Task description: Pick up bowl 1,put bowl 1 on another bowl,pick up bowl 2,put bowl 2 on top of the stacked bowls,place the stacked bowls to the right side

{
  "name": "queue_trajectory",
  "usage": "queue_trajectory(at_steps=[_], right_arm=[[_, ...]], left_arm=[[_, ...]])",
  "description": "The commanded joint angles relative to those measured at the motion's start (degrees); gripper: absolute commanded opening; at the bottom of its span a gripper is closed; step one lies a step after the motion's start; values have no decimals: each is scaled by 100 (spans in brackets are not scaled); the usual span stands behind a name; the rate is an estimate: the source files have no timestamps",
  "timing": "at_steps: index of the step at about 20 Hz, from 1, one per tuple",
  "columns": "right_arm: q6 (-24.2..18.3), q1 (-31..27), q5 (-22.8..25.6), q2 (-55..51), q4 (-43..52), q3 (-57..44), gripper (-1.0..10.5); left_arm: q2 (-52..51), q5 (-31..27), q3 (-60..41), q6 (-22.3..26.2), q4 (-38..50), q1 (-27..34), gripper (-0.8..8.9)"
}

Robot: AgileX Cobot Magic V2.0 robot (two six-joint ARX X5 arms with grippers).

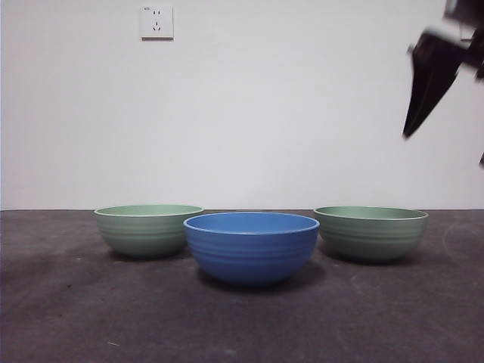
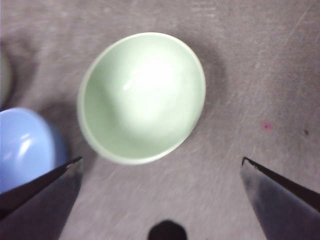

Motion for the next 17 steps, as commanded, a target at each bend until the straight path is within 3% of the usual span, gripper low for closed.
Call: queue_trajectory(at_steps=[1,8,10,13,15,17], right_arm=[[120,9,179,431,306,11,535],[186,11,210,1351,970,11,516],[186,13,208,1602,1158,11,398],[188,13,212,1845,1357,11,350],[184,13,212,1858,1447,11,165],[186,11,210,1858,1547,11,112]], left_arm=[[-20,4,13,44,2,-11,659],[-20,-7,13,44,-20,-11,659],[-20,-11,13,44,-48,-11,659],[-20,-13,13,44,-114,-11,659],[-20,-13,13,44,-133,-11,659],[-20,-13,13,44,-133,-11,659]])
